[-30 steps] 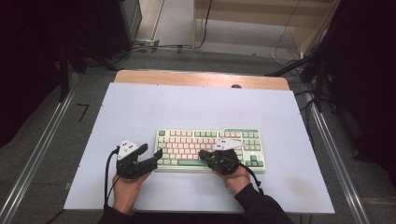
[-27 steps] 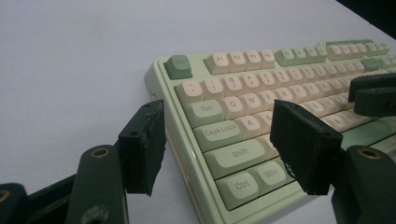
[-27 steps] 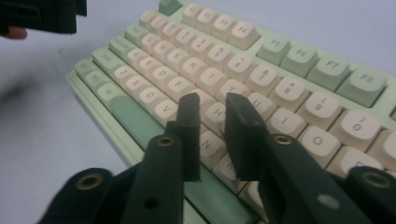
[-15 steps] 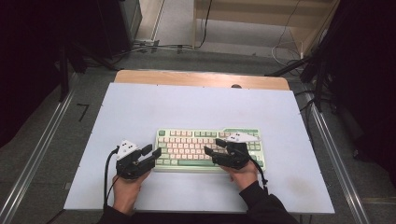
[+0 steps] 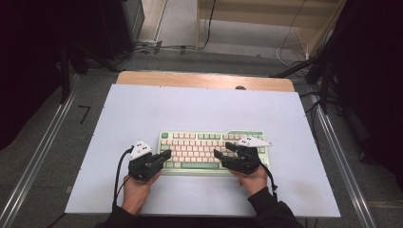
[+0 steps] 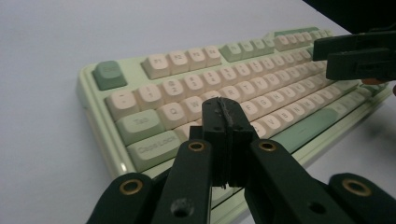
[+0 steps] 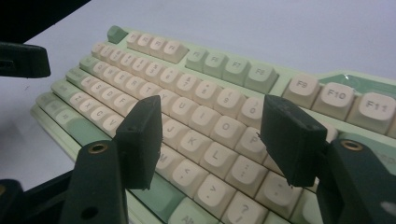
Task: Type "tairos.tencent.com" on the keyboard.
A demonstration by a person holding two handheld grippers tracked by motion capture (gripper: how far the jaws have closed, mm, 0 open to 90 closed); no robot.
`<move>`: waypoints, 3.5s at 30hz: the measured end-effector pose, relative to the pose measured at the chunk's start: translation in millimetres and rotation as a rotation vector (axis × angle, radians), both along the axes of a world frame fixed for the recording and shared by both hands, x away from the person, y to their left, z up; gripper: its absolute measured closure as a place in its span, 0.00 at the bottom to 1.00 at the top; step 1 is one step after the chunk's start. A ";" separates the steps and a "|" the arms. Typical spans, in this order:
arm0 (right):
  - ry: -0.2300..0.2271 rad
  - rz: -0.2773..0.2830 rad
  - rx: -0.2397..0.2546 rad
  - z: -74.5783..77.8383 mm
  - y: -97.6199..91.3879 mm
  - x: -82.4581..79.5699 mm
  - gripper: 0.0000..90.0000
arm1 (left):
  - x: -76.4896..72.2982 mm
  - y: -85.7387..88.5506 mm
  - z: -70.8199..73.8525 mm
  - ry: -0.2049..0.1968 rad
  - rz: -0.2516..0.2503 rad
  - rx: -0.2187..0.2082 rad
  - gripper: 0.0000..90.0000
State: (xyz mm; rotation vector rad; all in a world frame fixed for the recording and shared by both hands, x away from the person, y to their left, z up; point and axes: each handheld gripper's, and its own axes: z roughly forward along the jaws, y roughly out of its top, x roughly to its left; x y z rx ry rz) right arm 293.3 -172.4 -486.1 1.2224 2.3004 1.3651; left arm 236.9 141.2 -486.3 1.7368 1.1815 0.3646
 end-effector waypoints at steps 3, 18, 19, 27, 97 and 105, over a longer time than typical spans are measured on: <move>0.003 -0.015 -0.004 -1.2 -5.6 -1.5 0.42 | 4.1 -9.8 -1.6 0.007 -0.039 0.010 1.00; 0.009 -0.108 0.001 -1.5 -36.8 -14.0 0.43 | 24.4 -44.6 -9.5 0.079 -0.141 0.086 1.00; 0.009 -0.113 0.003 -1.6 -37.8 -14.4 0.43 | 24.6 -45.1 -9.3 0.078 -0.139 0.091 1.00; 0.009 -0.122 0.006 -1.5 -41.6 -15.8 0.43 | 25.7 -45.7 -10.1 0.093 -0.136 0.110 1.00; -0.040 -0.040 -0.065 -2.4 -30.5 -27.1 0.88 | 47.9 -38.6 -6.9 0.056 -0.002 0.116 1.00; -0.023 -0.085 -0.010 -2.1 -40.5 -23.6 0.55 | 49.1 -42.3 -7.1 0.079 -0.008 0.137 1.00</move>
